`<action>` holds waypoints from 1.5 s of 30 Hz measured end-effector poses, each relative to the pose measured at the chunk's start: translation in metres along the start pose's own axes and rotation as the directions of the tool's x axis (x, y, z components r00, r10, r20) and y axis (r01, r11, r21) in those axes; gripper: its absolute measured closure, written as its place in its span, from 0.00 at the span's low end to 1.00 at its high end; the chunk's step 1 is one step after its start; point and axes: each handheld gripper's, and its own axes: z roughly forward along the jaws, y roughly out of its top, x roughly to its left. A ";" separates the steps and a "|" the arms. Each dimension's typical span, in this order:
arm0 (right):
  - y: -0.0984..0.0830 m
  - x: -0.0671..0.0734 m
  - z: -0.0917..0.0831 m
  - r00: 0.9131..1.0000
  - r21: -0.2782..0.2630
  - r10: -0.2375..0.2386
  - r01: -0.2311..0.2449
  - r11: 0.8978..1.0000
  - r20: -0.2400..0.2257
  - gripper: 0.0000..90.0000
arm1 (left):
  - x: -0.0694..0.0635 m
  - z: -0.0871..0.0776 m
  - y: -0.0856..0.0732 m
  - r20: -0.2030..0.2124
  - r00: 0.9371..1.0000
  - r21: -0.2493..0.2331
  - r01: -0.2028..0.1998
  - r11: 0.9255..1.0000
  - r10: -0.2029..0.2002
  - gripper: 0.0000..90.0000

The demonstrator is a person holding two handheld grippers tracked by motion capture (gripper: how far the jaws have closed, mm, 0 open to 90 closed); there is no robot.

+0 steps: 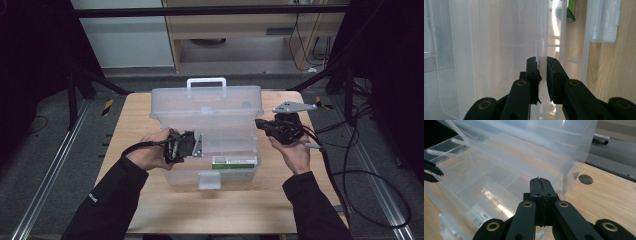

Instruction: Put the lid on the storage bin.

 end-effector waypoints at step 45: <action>-0.029 0.006 -0.003 0.998 0.013 -0.017 0.018 1.000 -0.058 1.00 | -0.027 -0.022 -0.090 -0.070 0.785 -0.454 0.525 0.720 -0.616 0.87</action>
